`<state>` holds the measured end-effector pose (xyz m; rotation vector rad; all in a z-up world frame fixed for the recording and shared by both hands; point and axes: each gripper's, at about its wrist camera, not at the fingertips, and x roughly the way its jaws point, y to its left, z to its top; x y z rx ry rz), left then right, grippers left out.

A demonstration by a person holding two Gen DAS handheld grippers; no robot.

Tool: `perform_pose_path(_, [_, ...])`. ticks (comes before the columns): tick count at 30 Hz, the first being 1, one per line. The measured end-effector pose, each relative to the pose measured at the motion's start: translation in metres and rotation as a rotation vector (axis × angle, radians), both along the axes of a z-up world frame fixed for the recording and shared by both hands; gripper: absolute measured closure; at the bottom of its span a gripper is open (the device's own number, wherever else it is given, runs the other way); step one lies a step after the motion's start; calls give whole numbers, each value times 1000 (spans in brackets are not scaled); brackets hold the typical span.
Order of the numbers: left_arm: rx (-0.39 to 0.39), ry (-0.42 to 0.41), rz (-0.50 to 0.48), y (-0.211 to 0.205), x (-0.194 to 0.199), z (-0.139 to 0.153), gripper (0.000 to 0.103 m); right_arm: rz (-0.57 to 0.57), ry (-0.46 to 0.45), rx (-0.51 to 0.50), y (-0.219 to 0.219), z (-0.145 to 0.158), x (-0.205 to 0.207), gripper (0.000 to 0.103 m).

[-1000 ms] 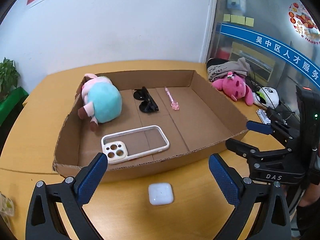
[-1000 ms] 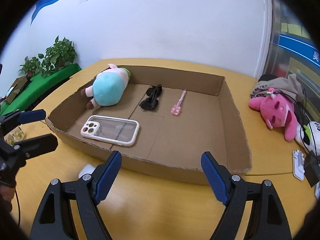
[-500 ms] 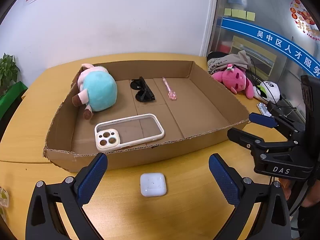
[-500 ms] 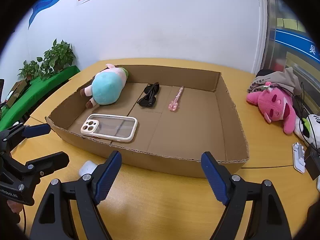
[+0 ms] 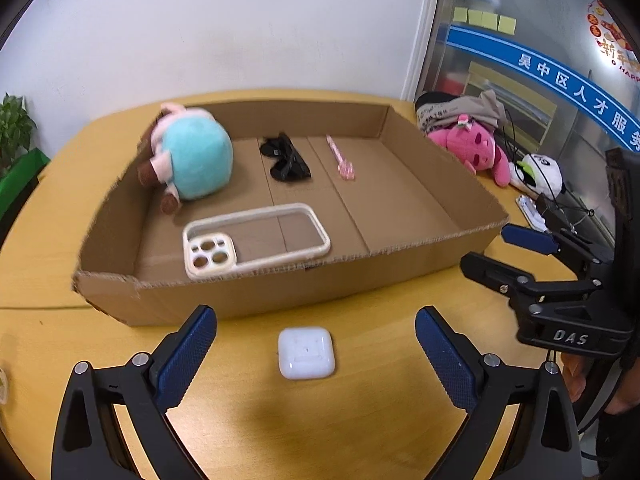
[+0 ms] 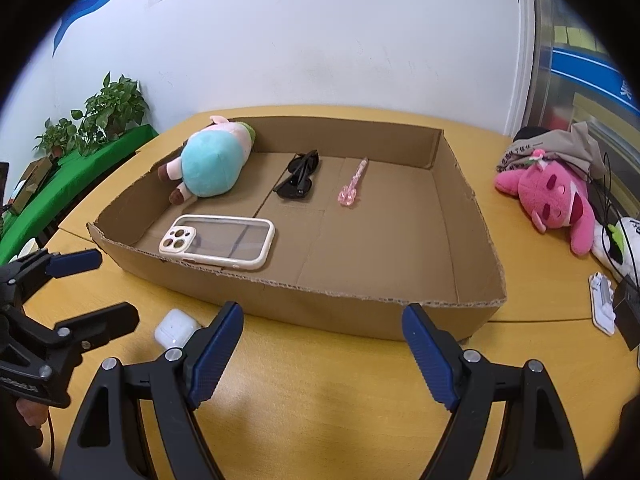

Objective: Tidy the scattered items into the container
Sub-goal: 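Withdraw the left gripper and move it toward the white earbud case, then close the left gripper on the white earbud case and lift it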

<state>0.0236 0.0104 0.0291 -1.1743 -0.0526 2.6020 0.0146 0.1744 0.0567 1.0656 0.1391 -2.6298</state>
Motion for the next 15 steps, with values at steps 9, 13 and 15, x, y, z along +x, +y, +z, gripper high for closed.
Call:
perform_pose_path(9, [4,-185,-25,4,-21,-52,48,20,-70,-7,1,-19,2,21])
perform_pose_path(13, [-18,-194,-63,6,-17,-60,56,62,-109,-29,-2,-26,3,21])
perform_pose_path(15, [-20,-190,-93,7,-13,-59,56,96,-131,-45,-7,-29,4,21])
